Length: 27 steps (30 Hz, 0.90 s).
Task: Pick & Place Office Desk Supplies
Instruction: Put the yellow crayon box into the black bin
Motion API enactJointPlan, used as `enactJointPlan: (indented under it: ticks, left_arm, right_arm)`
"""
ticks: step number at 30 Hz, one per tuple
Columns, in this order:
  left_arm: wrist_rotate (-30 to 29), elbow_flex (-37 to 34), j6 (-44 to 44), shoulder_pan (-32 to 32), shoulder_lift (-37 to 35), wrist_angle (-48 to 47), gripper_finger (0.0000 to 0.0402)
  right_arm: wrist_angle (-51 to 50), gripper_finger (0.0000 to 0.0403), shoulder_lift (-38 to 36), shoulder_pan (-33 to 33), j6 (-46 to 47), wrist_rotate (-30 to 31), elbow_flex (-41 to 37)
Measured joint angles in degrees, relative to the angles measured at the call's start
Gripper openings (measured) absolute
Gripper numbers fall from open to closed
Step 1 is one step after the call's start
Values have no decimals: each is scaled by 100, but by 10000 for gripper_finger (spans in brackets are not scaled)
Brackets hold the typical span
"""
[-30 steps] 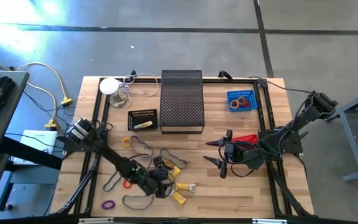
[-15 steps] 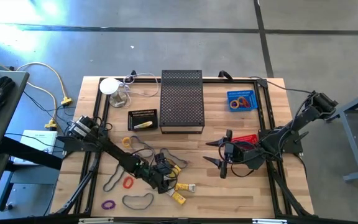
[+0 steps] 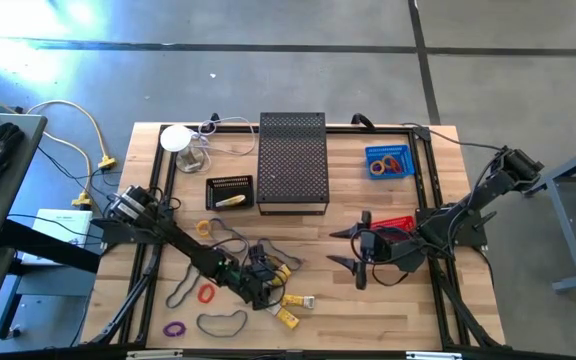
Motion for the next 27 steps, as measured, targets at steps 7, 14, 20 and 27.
enactJointPlan:
  ticks: [7,14,20,27]
  left_arm:
    - [-38,-4,10,0,-207,-185,131]
    - [-80,-7,19,0,-697,-710,87]
    - [-86,-7,460,-86,-1782,-1891,85]
    - [-249,0,-275,-28,-3603,-4369,85]
  right_arm:
    - [20,245,0,0,-2,-199,0]
    - [4,245,0,0,-4,-197,0]
    - [-5,245,0,0,-3,-197,0]
    - [-13,245,0,0,-3,-198,0]
